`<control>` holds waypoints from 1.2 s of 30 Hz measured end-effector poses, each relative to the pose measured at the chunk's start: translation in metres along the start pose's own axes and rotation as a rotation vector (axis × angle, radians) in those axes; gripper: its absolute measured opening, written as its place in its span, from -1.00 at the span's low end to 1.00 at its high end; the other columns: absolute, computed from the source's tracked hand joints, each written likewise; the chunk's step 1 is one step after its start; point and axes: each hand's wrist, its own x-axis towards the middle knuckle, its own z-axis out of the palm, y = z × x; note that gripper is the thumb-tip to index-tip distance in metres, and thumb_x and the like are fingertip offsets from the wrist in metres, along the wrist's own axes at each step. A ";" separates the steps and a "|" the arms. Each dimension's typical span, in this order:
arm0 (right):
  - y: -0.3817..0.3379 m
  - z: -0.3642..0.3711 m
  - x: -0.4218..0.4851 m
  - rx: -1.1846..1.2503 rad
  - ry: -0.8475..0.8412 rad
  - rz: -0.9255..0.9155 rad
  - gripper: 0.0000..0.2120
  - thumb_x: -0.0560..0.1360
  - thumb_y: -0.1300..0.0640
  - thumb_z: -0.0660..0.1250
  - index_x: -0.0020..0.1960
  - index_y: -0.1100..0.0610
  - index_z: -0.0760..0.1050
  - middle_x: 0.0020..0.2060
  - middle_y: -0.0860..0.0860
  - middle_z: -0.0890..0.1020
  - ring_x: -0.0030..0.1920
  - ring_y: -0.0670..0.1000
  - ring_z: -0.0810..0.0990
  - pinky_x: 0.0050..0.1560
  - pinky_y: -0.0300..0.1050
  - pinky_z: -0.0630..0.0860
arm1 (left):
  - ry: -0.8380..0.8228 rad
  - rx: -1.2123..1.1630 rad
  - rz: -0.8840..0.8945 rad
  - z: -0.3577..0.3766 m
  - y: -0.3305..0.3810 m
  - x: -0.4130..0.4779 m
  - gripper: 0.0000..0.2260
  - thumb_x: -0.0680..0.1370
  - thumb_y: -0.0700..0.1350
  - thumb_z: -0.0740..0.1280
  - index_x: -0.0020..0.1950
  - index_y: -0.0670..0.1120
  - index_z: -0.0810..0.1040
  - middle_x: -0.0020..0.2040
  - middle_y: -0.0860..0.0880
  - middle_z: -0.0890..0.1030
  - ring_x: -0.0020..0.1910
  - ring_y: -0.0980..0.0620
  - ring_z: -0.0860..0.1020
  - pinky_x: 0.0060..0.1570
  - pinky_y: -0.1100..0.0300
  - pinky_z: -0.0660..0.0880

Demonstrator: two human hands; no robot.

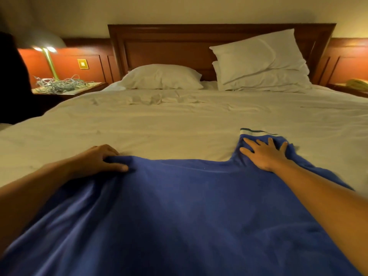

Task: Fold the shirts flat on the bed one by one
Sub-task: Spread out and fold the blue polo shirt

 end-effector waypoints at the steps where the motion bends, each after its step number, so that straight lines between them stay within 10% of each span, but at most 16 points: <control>1: 0.000 -0.001 -0.002 0.026 -0.001 0.012 -0.39 0.61 -0.37 -0.15 0.60 -0.23 -0.16 0.62 0.00 0.00 0.59 0.22 -0.16 0.42 0.52 -0.24 | -0.035 -0.025 -0.009 -0.008 -0.005 -0.004 -0.19 0.03 0.60 0.38 -0.12 -0.06 0.70 -0.09 -0.01 0.68 -0.12 0.11 0.62 -0.10 0.20 0.51; 7: -0.042 0.013 -0.042 0.242 0.001 0.020 -0.40 0.60 -0.36 -0.12 0.59 -0.25 -0.11 0.62 0.07 -0.07 0.59 0.24 -0.16 0.46 0.43 -0.23 | -0.183 0.295 -0.080 -0.053 -0.003 0.000 -0.44 0.07 0.48 0.50 -0.23 0.05 0.61 -0.31 0.11 0.64 -0.29 0.12 0.55 -0.22 0.14 0.50; 12: -0.056 0.022 -0.065 0.219 0.030 0.028 -0.36 0.59 -0.38 -0.16 0.60 -0.20 -0.16 0.62 0.08 -0.10 0.60 0.20 -0.17 0.51 0.37 -0.21 | 0.035 0.983 -0.209 -0.063 0.030 -0.001 -0.56 0.46 0.24 0.39 0.27 0.11 0.49 0.21 0.00 0.55 0.21 -0.05 0.52 0.09 0.08 0.41; 16: -0.059 0.019 -0.067 0.206 0.025 0.026 -0.33 0.59 -0.37 -0.16 0.62 -0.15 -0.18 0.62 0.04 -0.09 0.60 0.17 -0.15 0.51 0.36 -0.20 | 0.312 0.557 -0.163 -0.022 0.066 -0.002 -0.51 0.59 -0.01 0.28 0.52 0.05 0.30 0.44 -0.13 0.33 0.37 -0.18 0.36 0.32 -0.03 0.31; 20: -0.041 0.007 -0.060 0.209 0.118 -0.016 -0.39 0.63 -0.31 -0.05 0.60 -0.08 0.08 0.56 0.04 0.18 0.53 0.18 0.16 0.45 0.28 0.09 | 0.202 0.104 -0.053 0.060 0.080 -0.018 -0.47 0.64 0.26 0.08 0.59 0.17 0.17 0.61 0.02 0.15 0.58 -0.02 0.12 0.54 -0.05 0.01; 24: 0.004 -0.016 -0.022 0.333 0.204 0.076 -0.44 0.66 -0.17 0.09 0.58 0.04 0.17 0.52 0.18 0.23 0.42 0.26 0.34 0.30 0.17 0.39 | 0.182 0.101 -0.091 0.100 0.060 -0.017 -0.28 0.43 0.48 -0.20 0.58 0.32 0.00 0.63 0.18 -0.02 0.61 0.08 -0.09 0.57 0.00 -0.17; 31: 0.021 -0.035 0.039 0.289 0.012 0.034 -0.36 0.61 -0.24 0.17 0.60 -0.01 0.12 0.46 0.17 0.39 0.40 0.25 0.39 0.39 0.11 0.33 | 0.190 0.144 -0.094 0.105 0.047 0.008 -0.32 0.42 0.54 -0.21 0.54 0.41 -0.05 0.62 0.22 -0.09 0.61 0.10 -0.13 0.57 -0.01 -0.16; 36: 0.009 -0.027 0.055 0.267 0.154 -0.005 -0.65 0.62 -0.09 0.26 0.24 0.13 0.39 0.12 0.24 0.57 0.03 0.26 0.53 -0.02 0.07 0.44 | 0.218 0.138 -0.079 0.109 0.043 0.017 -0.33 0.38 0.55 -0.25 0.50 0.48 -0.05 0.61 0.24 -0.09 0.61 0.12 -0.15 0.57 0.00 -0.16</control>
